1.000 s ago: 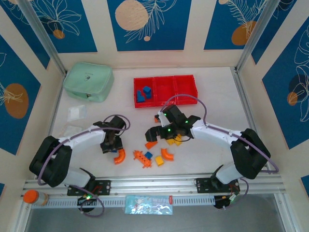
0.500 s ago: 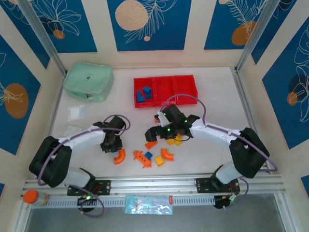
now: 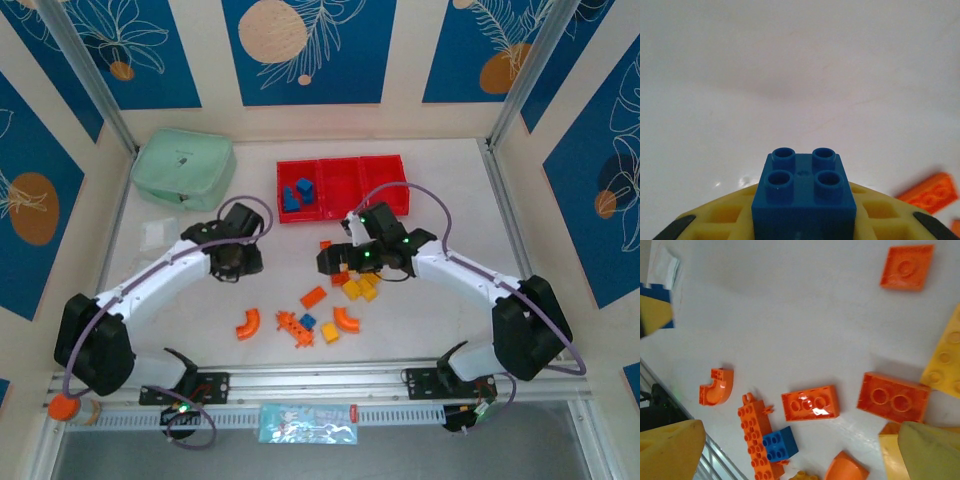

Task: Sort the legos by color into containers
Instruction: Place the lego in the container.

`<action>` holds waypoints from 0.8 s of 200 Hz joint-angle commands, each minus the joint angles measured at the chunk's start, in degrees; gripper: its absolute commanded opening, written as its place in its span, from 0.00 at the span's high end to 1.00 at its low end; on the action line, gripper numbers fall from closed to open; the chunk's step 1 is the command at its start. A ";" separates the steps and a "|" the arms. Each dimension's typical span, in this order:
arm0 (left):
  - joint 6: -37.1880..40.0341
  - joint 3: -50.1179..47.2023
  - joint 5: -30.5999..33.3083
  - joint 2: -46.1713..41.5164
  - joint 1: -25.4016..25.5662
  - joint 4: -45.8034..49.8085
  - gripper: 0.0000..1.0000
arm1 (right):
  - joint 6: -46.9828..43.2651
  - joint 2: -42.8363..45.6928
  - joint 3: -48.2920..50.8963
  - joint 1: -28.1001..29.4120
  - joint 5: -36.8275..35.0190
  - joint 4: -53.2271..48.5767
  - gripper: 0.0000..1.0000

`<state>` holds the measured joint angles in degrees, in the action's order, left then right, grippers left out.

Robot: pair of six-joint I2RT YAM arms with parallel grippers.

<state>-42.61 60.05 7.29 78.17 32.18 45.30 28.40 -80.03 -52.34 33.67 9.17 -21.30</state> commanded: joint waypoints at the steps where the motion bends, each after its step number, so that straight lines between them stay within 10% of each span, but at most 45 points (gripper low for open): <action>1: 3.36 7.83 -0.61 4.01 0.73 0.67 0.74 | -2.01 1.45 -1.93 -2.27 0.31 -2.51 0.01; 160: 14.73 66.36 7.19 53.05 -2.70 0.20 0.71 | -1.32 2.38 -2.69 -14.50 0.98 -0.59 0.01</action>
<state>-28.97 121.86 12.62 128.11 31.27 44.97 27.44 -79.64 -55.02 19.70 9.06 -21.93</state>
